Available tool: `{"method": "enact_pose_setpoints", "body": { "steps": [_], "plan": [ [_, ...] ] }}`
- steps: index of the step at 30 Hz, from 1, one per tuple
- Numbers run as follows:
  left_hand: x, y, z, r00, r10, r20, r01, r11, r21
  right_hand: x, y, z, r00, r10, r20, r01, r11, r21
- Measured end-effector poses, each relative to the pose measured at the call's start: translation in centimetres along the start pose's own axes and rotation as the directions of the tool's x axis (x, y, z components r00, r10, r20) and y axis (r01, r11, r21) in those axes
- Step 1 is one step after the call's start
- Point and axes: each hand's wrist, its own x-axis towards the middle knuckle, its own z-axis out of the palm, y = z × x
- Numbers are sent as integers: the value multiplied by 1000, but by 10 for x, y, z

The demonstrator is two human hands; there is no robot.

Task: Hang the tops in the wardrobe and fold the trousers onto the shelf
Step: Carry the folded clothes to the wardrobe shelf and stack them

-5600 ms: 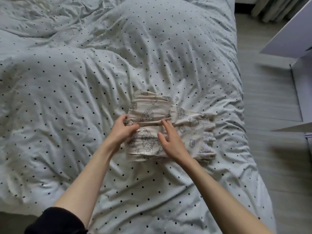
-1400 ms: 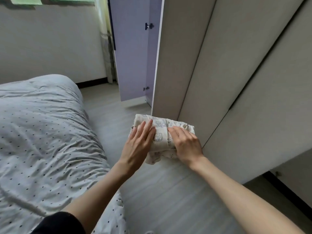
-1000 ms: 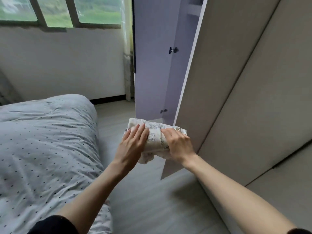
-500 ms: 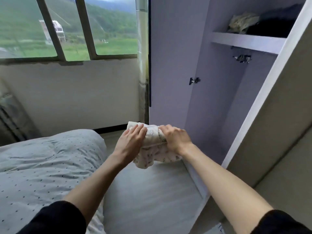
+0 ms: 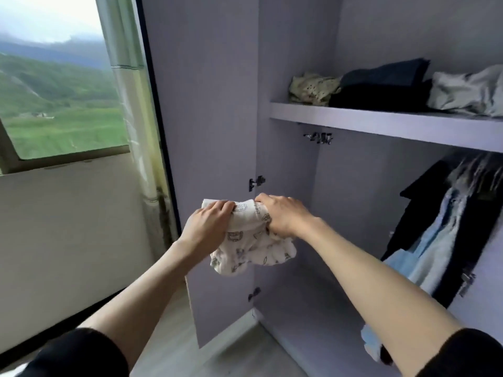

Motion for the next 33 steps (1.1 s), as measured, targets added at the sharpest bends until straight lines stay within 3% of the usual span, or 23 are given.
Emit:
{"method": "enact_pose_setpoints", "body": {
  "steps": [7, 14, 18, 28, 30, 33],
  "plan": [
    [138, -5, -31, 971, 231, -63, -235, 969, -71, 45, 51, -76, 969, 233, -79, -229, 971, 65],
    [261, 49, -70, 894, 427, -136, -448, 861, -242, 54, 125, -156, 898, 399, -185, -380, 916, 132],
    [332, 102, -97, 826, 512, -236, -560, 790, -248, 54, 180, -216, 846, 477, -238, -464, 879, 111],
    [489, 240, -173, 699, 597, -393, -711, 634, -303, 34, 297, -371, 697, 616, -366, -660, 751, 6],
    [522, 279, -192, 658, 585, -474, -744, 601, -291, 30, 326, -405, 640, 610, -467, -710, 702, -56],
    [555, 324, -196, 580, 476, -661, -740, 648, -183, 29, 365, -435, 527, 516, -675, -807, 553, -208]
  ]
}}
